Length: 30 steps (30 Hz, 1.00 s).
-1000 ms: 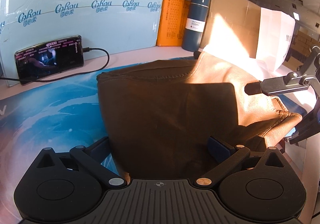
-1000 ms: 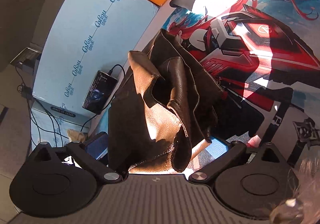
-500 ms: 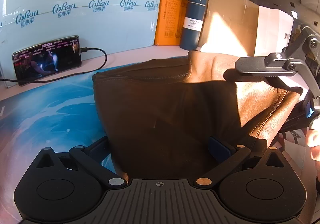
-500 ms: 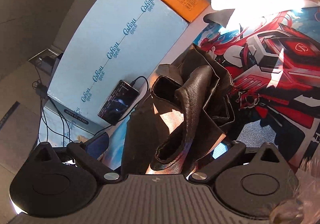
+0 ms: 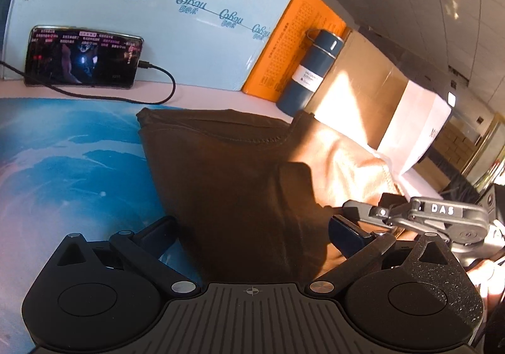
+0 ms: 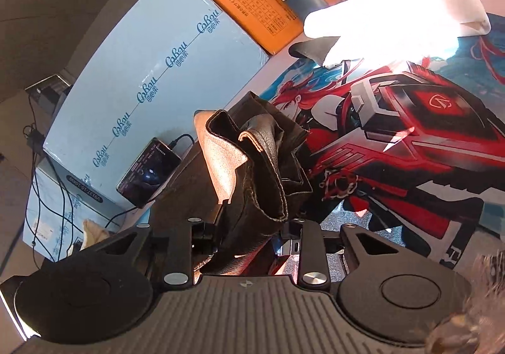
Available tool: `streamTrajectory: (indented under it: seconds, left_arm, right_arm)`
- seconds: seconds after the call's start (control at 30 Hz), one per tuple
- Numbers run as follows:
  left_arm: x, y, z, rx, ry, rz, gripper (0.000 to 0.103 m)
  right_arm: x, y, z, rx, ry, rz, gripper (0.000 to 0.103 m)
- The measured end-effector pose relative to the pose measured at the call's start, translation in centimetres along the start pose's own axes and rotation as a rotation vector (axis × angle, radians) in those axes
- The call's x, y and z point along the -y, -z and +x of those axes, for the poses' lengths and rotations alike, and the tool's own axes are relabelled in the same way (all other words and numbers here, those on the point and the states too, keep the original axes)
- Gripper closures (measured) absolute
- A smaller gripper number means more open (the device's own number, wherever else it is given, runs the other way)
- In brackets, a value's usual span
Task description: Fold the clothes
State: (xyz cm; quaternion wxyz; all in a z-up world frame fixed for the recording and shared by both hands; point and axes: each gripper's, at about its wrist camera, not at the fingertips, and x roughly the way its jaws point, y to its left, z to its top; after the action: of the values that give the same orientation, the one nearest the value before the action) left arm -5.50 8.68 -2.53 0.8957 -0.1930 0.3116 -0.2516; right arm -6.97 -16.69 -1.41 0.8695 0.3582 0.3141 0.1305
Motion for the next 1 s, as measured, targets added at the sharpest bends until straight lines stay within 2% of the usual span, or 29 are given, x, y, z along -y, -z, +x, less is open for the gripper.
streamTrajectory:
  seconds: [0.1,0.13,0.3,0.37,0.47,0.53,0.6,0.63,0.67,0.73,0.8,1.0]
  left_arm:
    - [-0.9,-0.2,0.3,0.014,0.081,-0.137,0.0]
    - [-0.6,-0.1,0.6,0.017,0.086,-0.149,0.0]
    - [1.5,0.4,1.3,0.029,0.074,-0.116,0.001]
    - [1.9,0.6,1.2,0.048,0.026,-0.094,0.004]
    - [2.5,0.9,1.1,0.077,-0.047,-0.062,0.026]
    - [2.9,1.1,1.0,0.096,-0.096,-0.04,0.056]
    - [3.2,1.3,0.8,0.117,-0.135,-0.019,0.072]
    - [3.4,1.3,0.5,0.134,-0.123,-0.014,0.081]
    - [3.6,1.3,0.3,0.15,-0.111,-0.008,0.083]
    - [4.5,1.2,-0.1,0.174,-0.09,0.012,0.086]
    - [5.7,1.0,-0.3,0.198,-0.056,0.024,0.087]
    - [9.4,0.5,0.7,0.233,0.013,0.093,0.088]
  right_arm:
    - [1.0,-0.6,-0.9,0.002,-0.017,0.027,0.08]
    - [1.2,-0.8,-1.2,0.009,-0.021,0.034,0.08]
    - [2.1,-0.9,-1.3,0.035,-0.038,0.045,0.08]
    - [2.8,-0.9,-0.7,0.02,-0.063,0.058,0.078]
    - [3.7,-1.0,0.0,0.015,-0.103,0.122,0.077]
    - [3.7,-1.1,0.0,0.027,-0.111,0.14,0.076]
    - [3.8,-1.0,-0.3,0.04,-0.139,0.16,0.078]
    - [3.8,-1.1,-0.6,0.048,-0.16,0.158,0.078]
    - [3.7,-1.1,-1.0,0.057,-0.188,0.151,0.08]
    - [3.7,-1.2,-1.8,0.073,-0.265,0.136,0.089]
    - [3.5,-1.5,-2.6,0.072,-0.344,0.124,0.089]
    - [4.2,-2.9,-5.7,0.137,-0.458,0.083,0.089]
